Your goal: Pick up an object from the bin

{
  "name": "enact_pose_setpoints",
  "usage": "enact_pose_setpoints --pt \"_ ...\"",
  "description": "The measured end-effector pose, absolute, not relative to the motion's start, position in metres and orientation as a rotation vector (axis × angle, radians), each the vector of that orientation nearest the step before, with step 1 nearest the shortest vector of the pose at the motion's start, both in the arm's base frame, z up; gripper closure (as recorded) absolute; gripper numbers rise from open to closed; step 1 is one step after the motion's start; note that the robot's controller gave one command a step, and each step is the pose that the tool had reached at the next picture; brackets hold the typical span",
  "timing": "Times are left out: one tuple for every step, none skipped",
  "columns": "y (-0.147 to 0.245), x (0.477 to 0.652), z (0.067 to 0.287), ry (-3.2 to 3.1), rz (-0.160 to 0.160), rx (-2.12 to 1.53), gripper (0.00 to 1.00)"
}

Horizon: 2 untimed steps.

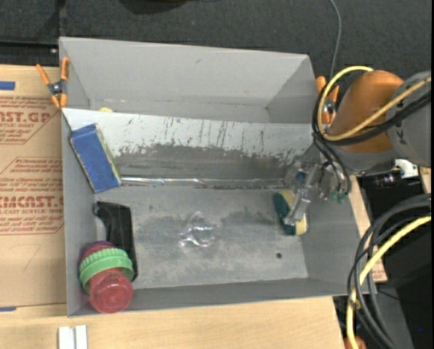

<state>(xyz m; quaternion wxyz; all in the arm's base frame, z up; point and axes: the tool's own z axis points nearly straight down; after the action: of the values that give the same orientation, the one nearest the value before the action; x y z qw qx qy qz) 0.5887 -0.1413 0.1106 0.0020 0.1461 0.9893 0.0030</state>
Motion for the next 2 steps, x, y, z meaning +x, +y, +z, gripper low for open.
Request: enact_pose_setpoints --pt "-0.143 0.524 0.143 3.010 0.007 0.823 0.00" --pt "-0.147 0.549 0.131 3.035 0.006 0.739 0.00"
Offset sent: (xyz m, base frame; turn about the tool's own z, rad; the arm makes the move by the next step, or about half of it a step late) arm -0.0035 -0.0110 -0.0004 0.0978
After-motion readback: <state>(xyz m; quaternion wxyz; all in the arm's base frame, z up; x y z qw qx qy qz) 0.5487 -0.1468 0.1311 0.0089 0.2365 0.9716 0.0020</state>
